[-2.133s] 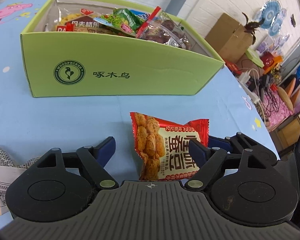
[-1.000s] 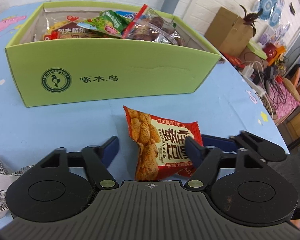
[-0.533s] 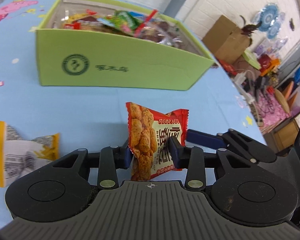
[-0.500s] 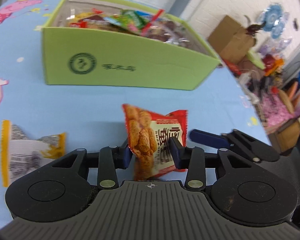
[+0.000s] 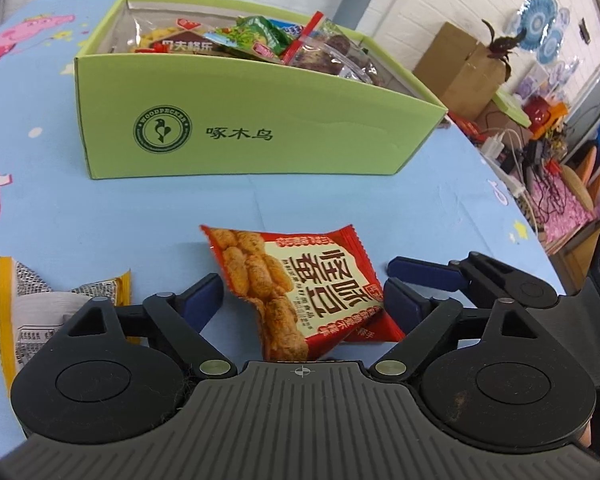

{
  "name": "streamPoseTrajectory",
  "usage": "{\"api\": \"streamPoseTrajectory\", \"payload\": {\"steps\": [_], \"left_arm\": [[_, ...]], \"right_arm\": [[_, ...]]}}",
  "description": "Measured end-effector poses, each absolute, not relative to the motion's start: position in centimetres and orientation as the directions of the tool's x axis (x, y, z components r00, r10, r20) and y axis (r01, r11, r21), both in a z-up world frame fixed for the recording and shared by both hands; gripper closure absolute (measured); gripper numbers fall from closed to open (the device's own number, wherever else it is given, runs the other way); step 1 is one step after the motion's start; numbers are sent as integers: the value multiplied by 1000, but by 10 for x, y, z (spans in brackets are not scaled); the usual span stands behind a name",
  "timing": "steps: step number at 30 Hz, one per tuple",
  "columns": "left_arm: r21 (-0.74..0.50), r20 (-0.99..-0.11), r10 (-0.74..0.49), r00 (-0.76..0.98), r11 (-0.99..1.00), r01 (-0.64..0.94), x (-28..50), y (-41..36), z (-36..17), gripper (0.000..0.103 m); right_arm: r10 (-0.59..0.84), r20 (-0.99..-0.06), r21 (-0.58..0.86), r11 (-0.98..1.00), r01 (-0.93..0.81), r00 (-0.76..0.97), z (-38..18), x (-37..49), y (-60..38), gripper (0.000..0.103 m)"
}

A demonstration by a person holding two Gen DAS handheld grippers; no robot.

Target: Organize snacks

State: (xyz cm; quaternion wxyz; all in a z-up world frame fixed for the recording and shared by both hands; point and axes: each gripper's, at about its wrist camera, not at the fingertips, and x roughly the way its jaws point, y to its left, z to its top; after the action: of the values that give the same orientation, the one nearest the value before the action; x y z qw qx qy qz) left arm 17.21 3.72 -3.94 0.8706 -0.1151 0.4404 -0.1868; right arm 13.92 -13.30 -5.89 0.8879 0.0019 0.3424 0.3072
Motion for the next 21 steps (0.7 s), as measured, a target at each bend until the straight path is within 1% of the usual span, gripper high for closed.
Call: {"api": "streamPoseTrajectory", "payload": {"steps": [1, 3, 4, 6, 9, 10, 12, 13, 14, 15, 16, 17, 18, 19, 20, 21], "left_arm": [[-368, -724, -421, 546, 906, 211, 172, 39, -39, 35], [-358, -727, -397, 561, 915, 185, 171, 42, -37, 44], [-352, -726, -388, 567, 919, 179, 171, 43, -36, 44], [-346, -729, -374, 573, 924, 163, 170, 47, -34, 46], [-345, -728, -374, 574, 924, 165, 167, 52, -35, 47], [-347, -729, -379, 570, 922, 169, 167, 52, -36, 48], [-347, -726, -381, 573, 922, 174, 168, 51, -39, 49], [-344, -722, -381, 577, 922, 178, 168, 50, -39, 59], [-383, -712, -421, 562, 904, 191, 170, 49, -40, 71], [-444, -701, -472, 535, 875, 192, 173, 51, -40, 89], [-471, -691, -488, 533, 863, 180, 175, 53, -37, 91], [-454, -690, -474, 547, 872, 182, 176, 51, -31, 91], [-421, -691, -447, 567, 888, 186, 176, 49, -25, 94], [-409, -689, -441, 575, 892, 193, 178, 48, -18, 94], [-407, -684, -442, 580, 891, 199, 179, 48, -12, 94], [-404, -678, -444, 585, 891, 208, 181, 48, -8, 94]], "right_arm": [[540, -618, 185, 807, -561, 572, -59, 138, -131, 1], [501, -662, 136, 812, -568, 557, -54, 141, -123, 1], [491, -671, 133, 817, -561, 555, -51, 141, -121, 1], [534, -638, 141, 789, -599, 554, -44, 136, -118, 1], [496, -643, 72, 797, -599, 583, -45, 130, -113, 1], [493, -647, 70, 798, -599, 581, -47, 131, -113, 1], [501, -656, 110, 803, -586, 564, -53, 137, -117, 2], [507, -651, 120, 804, -582, 565, -56, 138, -117, 4], [508, -648, 115, 802, -586, 567, -56, 136, -116, 6], [515, -646, 116, 796, -594, 564, -55, 135, -114, 14], [518, -644, 119, 795, -595, 563, -50, 134, -113, 25], [531, -637, 134, 790, -598, 559, -45, 135, -114, 34], [553, -627, 164, 782, -601, 549, -39, 138, -117, 37], [583, -613, 202, 768, -607, 534, -34, 141, -120, 47], [603, -603, 221, 755, -617, 522, -29, 143, -120, 47], [601, -598, 206, 754, -623, 530, -25, 143, -118, 47]]}}
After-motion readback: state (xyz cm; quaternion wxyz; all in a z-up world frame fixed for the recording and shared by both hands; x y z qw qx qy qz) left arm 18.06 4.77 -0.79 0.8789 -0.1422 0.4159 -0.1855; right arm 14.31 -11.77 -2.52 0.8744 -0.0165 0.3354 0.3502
